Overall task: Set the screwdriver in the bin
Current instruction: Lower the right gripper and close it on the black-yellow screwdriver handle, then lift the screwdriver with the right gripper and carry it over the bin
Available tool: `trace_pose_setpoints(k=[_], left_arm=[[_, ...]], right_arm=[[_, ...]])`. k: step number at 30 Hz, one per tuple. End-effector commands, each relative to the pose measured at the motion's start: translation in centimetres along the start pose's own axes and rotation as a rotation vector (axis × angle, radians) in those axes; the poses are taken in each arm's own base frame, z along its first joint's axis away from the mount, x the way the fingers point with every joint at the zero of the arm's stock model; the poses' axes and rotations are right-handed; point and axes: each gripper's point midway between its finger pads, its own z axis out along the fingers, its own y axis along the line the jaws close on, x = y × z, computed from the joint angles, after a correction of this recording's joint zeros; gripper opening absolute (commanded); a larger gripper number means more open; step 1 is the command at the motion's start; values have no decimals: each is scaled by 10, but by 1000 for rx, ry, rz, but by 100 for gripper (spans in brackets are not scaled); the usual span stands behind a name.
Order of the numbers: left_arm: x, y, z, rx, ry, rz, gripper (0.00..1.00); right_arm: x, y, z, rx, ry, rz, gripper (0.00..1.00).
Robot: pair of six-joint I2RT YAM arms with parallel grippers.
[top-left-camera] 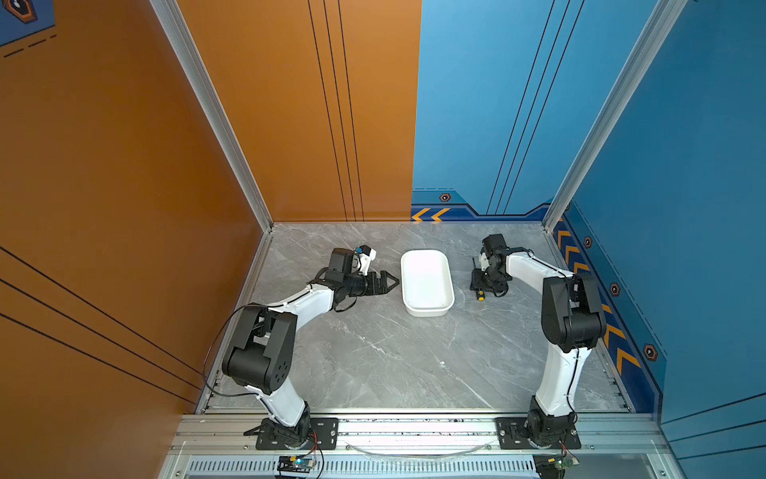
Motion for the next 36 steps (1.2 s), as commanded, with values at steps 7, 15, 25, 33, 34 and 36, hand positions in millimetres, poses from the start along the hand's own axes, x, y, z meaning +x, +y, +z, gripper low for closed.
trace_pose_setpoints(k=[7,15,25,33,34,36], left_arm=[[2,5,3,-34,17,5,98],[3,7,1,-44,17,0,98],[8,10,-4,-59,21,6,98],[10,13,-7,-80,21,18,98],[10,13,-8,-80,20,20,98],[10,14,-8,-84,21,22,98]], right_arm=[[5,-9,7,65,60,-25,42],[11,-9,13,63,85,-43,14],[-9,18,-45,-107,-16,37,0],[-19,79,-155,-212,-177,-17,0],[-18,87,-163,-222,-189,-20,0],[-12,106,-175,-251,-203,-38,0]])
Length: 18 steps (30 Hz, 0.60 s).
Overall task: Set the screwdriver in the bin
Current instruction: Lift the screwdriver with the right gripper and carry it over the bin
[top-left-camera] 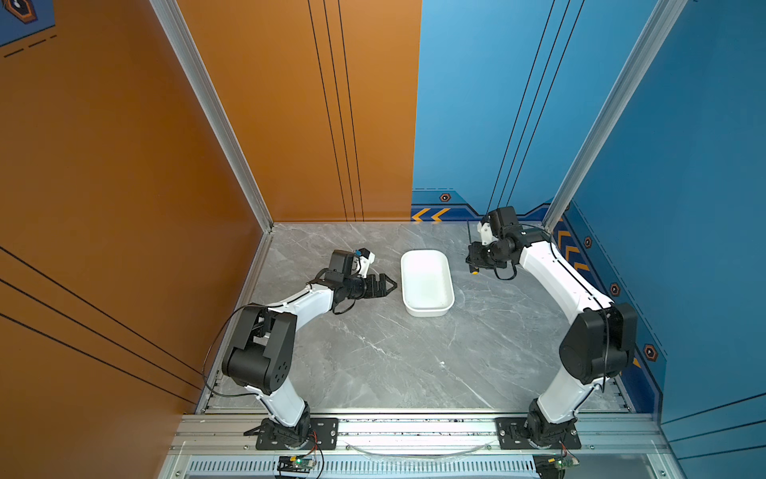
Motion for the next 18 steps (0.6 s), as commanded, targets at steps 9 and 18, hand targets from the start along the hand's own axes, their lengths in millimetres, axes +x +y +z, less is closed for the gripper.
trace_pose_setpoints(k=[9,18], left_arm=[[6,14,-10,-40,-18,16,98],[10,17,-15,-48,-21,23,98]], right_arm=[[49,56,10,47,81,-22,0],[84,61,61,96,161,21,0]])
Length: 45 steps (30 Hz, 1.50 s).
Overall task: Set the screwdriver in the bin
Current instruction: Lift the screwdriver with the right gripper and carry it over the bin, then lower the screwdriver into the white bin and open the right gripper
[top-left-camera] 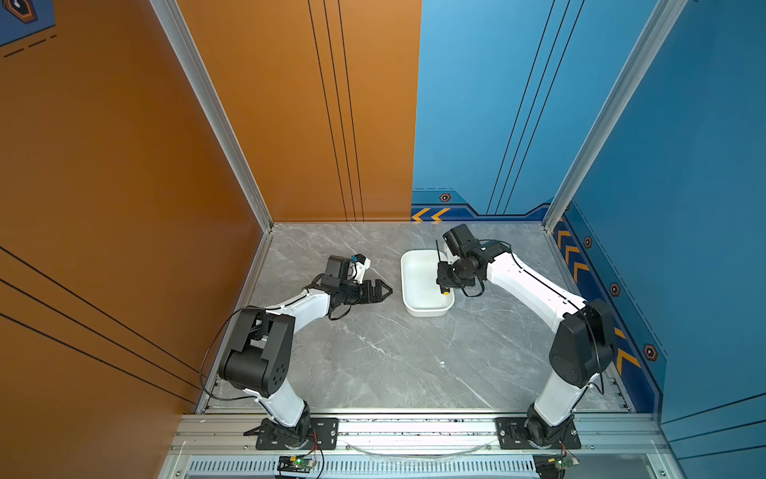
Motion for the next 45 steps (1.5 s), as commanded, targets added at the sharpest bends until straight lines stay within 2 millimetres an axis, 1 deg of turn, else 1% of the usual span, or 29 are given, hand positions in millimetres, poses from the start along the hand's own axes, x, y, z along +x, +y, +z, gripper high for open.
trace_pose_setpoints(k=[1,5,13,16,19,26,28,31,41,45], left_arm=[[-5,1,-9,-23,-29,39,98],[-5,0,-12,-26,-34,54,98],[-4,2,-13,-25,-33,61,98],[-4,3,-12,-22,-29,61,98],[-5,4,-12,-21,-30,62,98],[-7,6,-15,-16,-37,55,98],[-7,6,-16,-16,-38,54,98],[-6,8,-17,-18,-36,50,98],[-6,8,-19,-21,-41,44,98],[-5,8,-19,-24,-41,44,98]], right_arm=[[1,2,18,43,-12,38,0],[2,8,36,66,6,41,0],[-6,17,59,68,29,89,0],[-10,20,64,65,31,101,0],[-13,15,67,102,23,106,0],[-14,10,75,137,33,103,0],[-10,6,88,151,57,105,0],[-7,6,95,155,78,96,0],[-1,-1,102,184,100,79,0],[4,-3,107,192,116,74,0]])
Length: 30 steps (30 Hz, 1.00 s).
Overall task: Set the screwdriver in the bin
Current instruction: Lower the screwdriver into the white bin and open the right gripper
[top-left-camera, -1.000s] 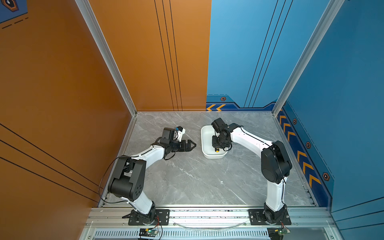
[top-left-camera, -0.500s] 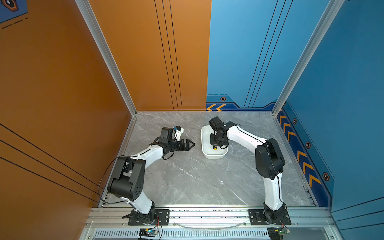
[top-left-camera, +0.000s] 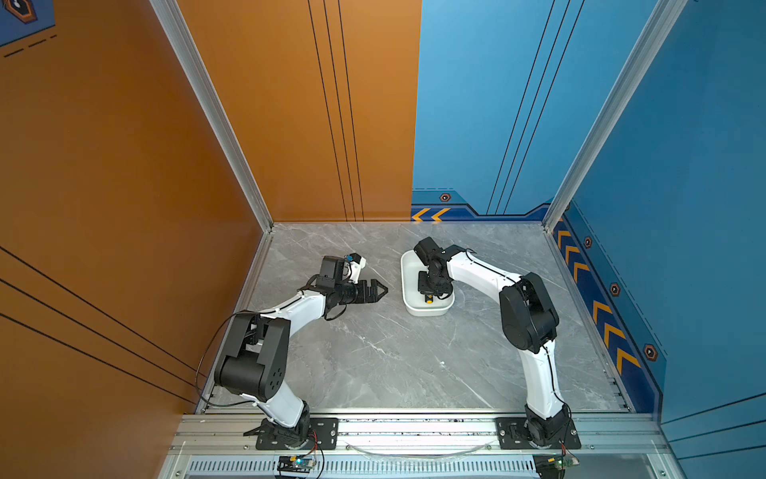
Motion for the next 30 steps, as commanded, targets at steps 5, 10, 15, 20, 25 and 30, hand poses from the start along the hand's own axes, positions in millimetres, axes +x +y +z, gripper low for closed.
trace_pose_setpoints(k=[5,10,15,20,25,30], left_arm=[[1,-1,-7,3,-6,12,98],[0,-2,-8,2,-11,15,98],[1,-1,-8,1,-8,13,98],[2,0,-8,1,-6,10,98],[2,2,-8,-4,-5,11,98],[-1,2,-15,-18,-17,26,98]], right_arm=[[6,-15,8,70,16,-15,0],[9,-17,15,80,29,-21,1],[12,-19,21,91,42,-26,9],[14,-20,26,93,56,-35,24],[14,-19,23,87,53,-46,42],[8,-16,3,73,12,-54,53]])
